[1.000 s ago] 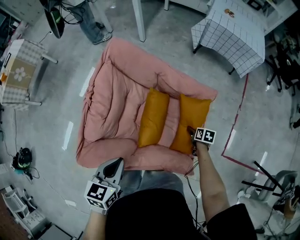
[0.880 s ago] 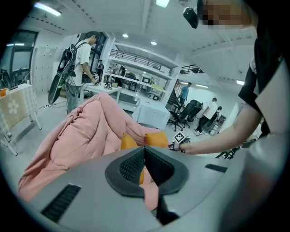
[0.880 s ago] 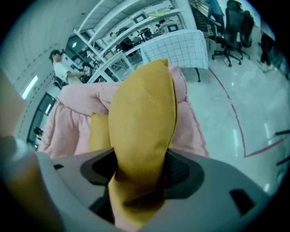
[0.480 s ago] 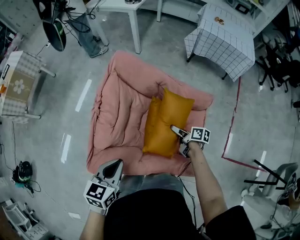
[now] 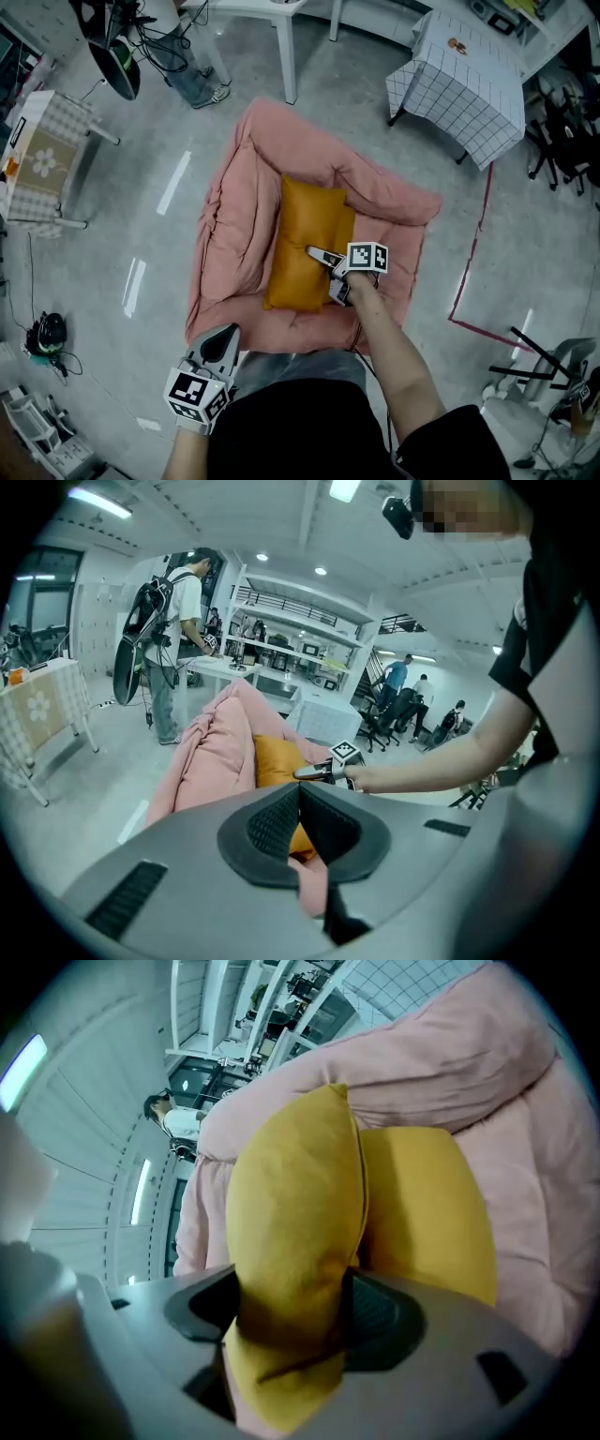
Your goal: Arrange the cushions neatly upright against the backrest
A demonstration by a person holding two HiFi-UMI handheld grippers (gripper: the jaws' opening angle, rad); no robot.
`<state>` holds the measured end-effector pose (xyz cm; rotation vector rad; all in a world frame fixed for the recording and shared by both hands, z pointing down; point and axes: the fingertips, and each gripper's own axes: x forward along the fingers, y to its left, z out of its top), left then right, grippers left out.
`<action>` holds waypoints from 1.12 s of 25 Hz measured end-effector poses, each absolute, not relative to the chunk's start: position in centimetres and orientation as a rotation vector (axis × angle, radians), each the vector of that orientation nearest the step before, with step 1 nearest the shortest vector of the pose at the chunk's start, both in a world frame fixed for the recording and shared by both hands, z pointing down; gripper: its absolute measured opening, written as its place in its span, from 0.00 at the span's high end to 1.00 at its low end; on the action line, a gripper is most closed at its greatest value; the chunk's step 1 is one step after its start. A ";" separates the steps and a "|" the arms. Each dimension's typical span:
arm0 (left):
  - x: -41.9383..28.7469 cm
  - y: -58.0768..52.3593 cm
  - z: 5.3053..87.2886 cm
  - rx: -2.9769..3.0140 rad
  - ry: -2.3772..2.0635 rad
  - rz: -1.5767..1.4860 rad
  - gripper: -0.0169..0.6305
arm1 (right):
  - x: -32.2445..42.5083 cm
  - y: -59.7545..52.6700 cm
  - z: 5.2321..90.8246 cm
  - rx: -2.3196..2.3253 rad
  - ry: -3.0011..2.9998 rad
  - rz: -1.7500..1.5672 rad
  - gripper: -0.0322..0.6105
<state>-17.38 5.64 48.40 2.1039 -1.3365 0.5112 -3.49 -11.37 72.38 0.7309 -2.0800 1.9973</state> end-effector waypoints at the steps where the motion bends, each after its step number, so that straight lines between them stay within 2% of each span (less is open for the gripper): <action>1: -17.6 5.8 48.5 2.097 -1.338 0.512 0.95 | -4.0 -11.4 72.7 0.730 -2.075 2.012 0.44; 6: -17.7 5.7 49.0 2.072 -1.335 0.517 0.95 | -5.5 -11.8 74.2 0.769 -2.078 2.036 0.42; 13: -15.9 4.5 49.4 2.074 -1.303 0.525 0.95 | -5.3 -11.5 74.1 0.795 -2.123 2.011 0.30; 18: -14.1 3.7 49.3 2.092 -1.281 0.533 0.95 | -3.6 -10.2 72.4 0.713 -2.161 1.917 0.28; 23: -12.2 3.2 49.3 2.100 -1.264 0.557 0.95 | 2.1 -10.1 72.8 0.804 -2.168 1.905 0.27; 28: -11.0 4.5 49.8 2.078 -1.241 0.627 0.95 | 8.6 -5.6 82.0 0.892 -1.870 1.856 0.27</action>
